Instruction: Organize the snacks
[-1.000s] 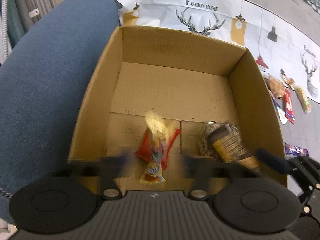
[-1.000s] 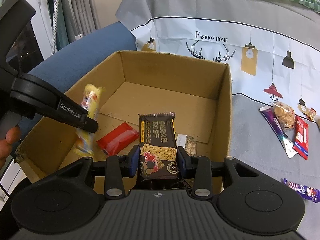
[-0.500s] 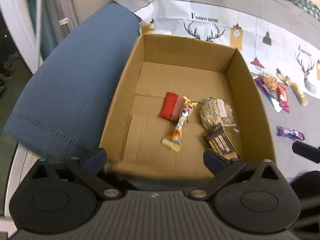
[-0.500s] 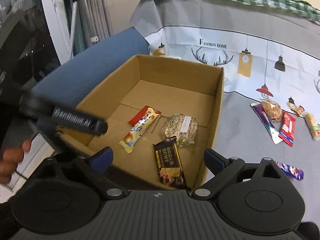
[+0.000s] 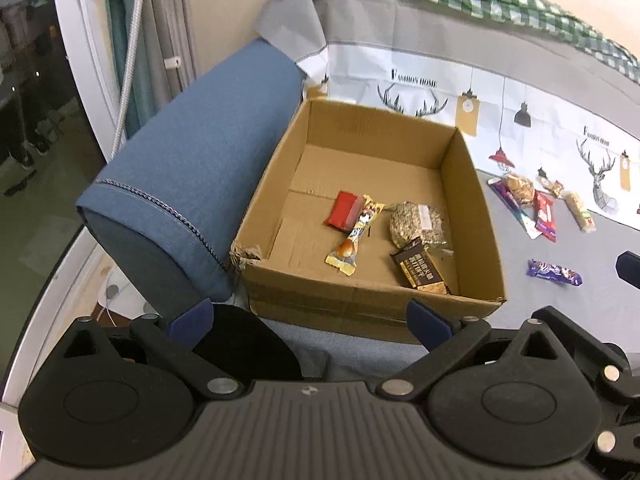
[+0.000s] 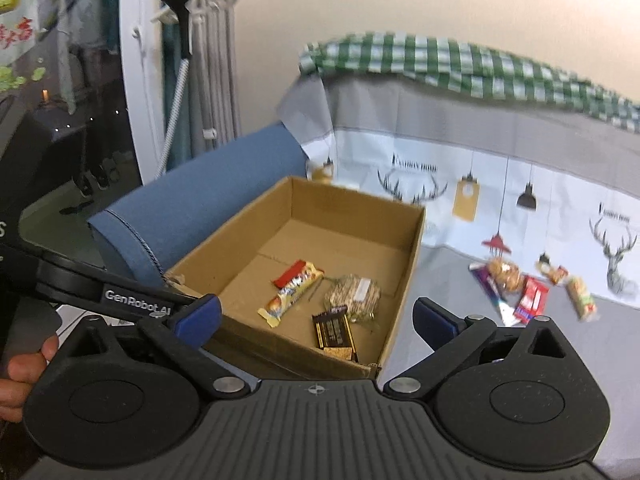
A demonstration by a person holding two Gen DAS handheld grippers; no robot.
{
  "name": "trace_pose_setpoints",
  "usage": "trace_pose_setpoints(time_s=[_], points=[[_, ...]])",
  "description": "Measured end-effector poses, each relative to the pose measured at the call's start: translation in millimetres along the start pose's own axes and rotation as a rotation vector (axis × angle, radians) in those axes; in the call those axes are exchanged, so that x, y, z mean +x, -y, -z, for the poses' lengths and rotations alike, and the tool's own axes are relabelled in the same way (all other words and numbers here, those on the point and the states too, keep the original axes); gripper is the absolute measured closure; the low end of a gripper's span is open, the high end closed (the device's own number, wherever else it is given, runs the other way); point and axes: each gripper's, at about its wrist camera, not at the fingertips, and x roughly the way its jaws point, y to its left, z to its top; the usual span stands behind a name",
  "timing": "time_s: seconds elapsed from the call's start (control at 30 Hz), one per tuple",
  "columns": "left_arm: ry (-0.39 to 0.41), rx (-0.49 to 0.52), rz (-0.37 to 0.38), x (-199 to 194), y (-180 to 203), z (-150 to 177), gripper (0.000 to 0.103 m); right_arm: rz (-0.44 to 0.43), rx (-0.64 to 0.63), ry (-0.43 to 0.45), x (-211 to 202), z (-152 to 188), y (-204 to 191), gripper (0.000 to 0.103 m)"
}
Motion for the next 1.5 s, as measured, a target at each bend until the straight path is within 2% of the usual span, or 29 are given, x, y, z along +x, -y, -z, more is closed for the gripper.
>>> trace_pose_setpoints(time_s=[0.53,0.97,1.5], points=[[0.083,0.008,-0.004,-45.7,9.6,16.0,0.0,0.011,-0.01,0.095,-49.4,8.7,-5.9,0.001],[0.077,0.021,-0.009,-43.6,12.0,17.7,0.0,0.014,-0.002,0.094,-50.5,11.3,-5.0,0.001],[0.029,0.05,-0.021,-27.5,19.8,13.6,0.0,0.004,0.034,0.055,-38.0,15.8,2.5,0.001]])
